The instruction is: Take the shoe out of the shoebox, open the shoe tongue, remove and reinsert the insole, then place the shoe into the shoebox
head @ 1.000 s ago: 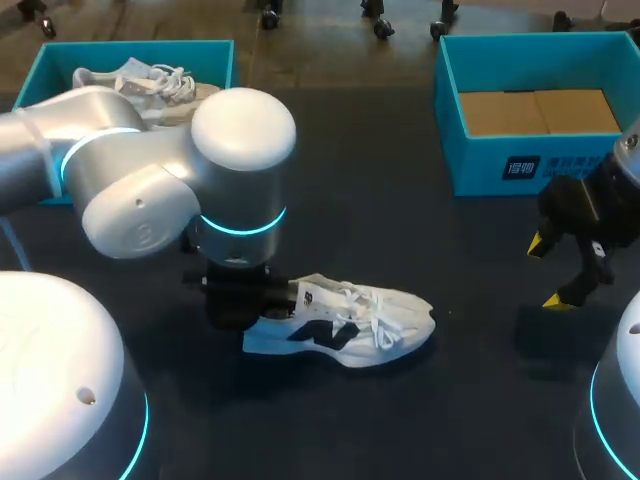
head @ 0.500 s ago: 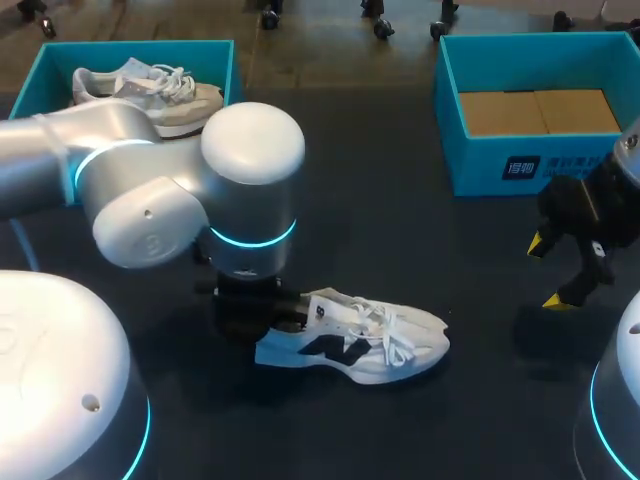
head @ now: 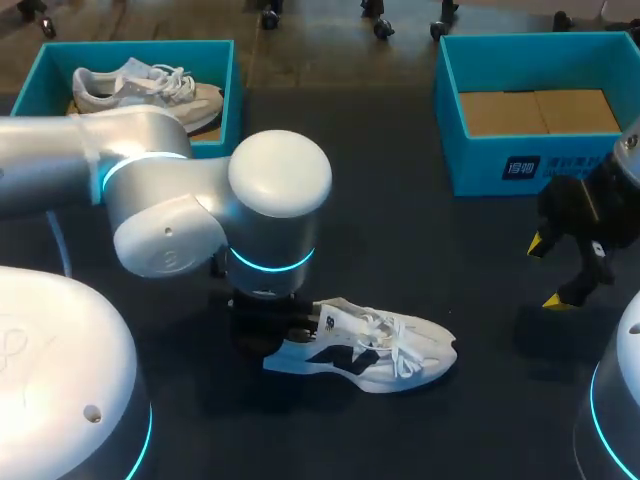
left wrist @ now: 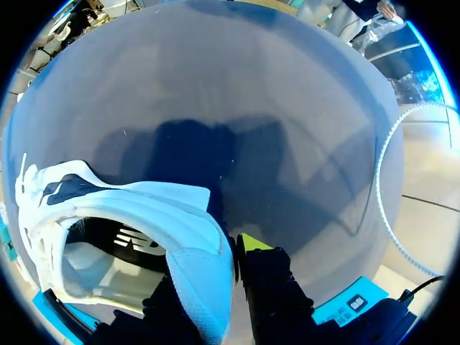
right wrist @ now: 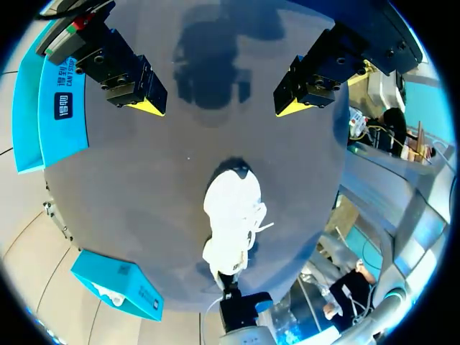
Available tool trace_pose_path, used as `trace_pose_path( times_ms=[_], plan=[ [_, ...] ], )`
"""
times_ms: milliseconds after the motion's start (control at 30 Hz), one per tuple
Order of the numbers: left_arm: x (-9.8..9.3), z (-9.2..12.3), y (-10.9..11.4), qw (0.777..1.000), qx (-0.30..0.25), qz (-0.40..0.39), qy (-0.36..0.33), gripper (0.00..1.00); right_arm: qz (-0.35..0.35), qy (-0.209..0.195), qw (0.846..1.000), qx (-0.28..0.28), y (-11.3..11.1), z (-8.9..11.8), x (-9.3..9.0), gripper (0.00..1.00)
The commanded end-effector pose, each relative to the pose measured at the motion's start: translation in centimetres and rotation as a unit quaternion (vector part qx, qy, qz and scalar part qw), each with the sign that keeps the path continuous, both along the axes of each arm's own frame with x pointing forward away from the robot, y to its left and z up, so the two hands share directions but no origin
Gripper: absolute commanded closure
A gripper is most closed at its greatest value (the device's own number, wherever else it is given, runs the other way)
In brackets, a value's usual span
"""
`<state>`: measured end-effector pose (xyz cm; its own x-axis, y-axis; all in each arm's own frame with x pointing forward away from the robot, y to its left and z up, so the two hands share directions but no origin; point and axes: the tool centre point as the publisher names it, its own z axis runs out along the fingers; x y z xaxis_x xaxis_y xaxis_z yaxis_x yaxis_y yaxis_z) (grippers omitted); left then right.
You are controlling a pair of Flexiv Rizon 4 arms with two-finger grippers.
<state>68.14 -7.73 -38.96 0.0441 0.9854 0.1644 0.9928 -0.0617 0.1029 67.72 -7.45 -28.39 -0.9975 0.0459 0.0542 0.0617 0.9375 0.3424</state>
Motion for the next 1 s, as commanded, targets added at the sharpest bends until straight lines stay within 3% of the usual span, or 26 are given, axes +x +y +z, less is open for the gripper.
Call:
trace_pose_path(
  times_ms=[33,100,133,167,367,633,733,833,1000],
  plan=[
    [-0.2,-0.5,-0.7,1.0,0.003,0.0,-0.005,1.0,0.0,0.0,1.0,-0.001,0.0,-0.1,0.0,0.0],
    [-0.2,-0.5,-0.7,1.0,0.003,-0.001,-0.006,1.0,0.0,0.0,1.0,-0.001,0.0,-0.1,0.0,0.0],
    [-0.2,-0.5,-0.7,1.0,0.002,-0.001,-0.006,0.59,0.0,0.0,1.0,-0.001,0.0,-0.1,0.0,0.0],
    [-0.2,-0.3,-0.5,1.0,-0.002,-0.002,-0.006,0.0,0.0,0.0,1.0,-0.001,0.0,-0.1,0.0,0.0],
    [-0.2,1.2,0.0,1.0,-0.027,-0.001,-0.001,0.0,0.0,0.0,1.0,-0.001,0.0,-0.1,0.0,0.0],
    [-0.6,7.4,0.6,0.991,-0.12,0.046,0.036,0.0,0.0,0.0,1.0,-0.001,0.0,-0.1,0.0,0.0],
    [-0.9,9.4,1.0,0.98,-0.164,0.09,0.072,0.0,0.0,0.0,1.0,-0.001,0.0,-0.1,0.0,0.0],
    [-1.1,11.0,2.1,0.954,-0.208,0.163,0.139,0.0,0.0,0.0,1.0,-0.001,0.0,-0.1,0.0,0.0],
    [-1.1,11.0,2.1,0.954,-0.208,0.163,0.139,0.0,0.0,0.0,1.0,-0.001,0.0,-0.1,0.0,0.0]
  ],
)
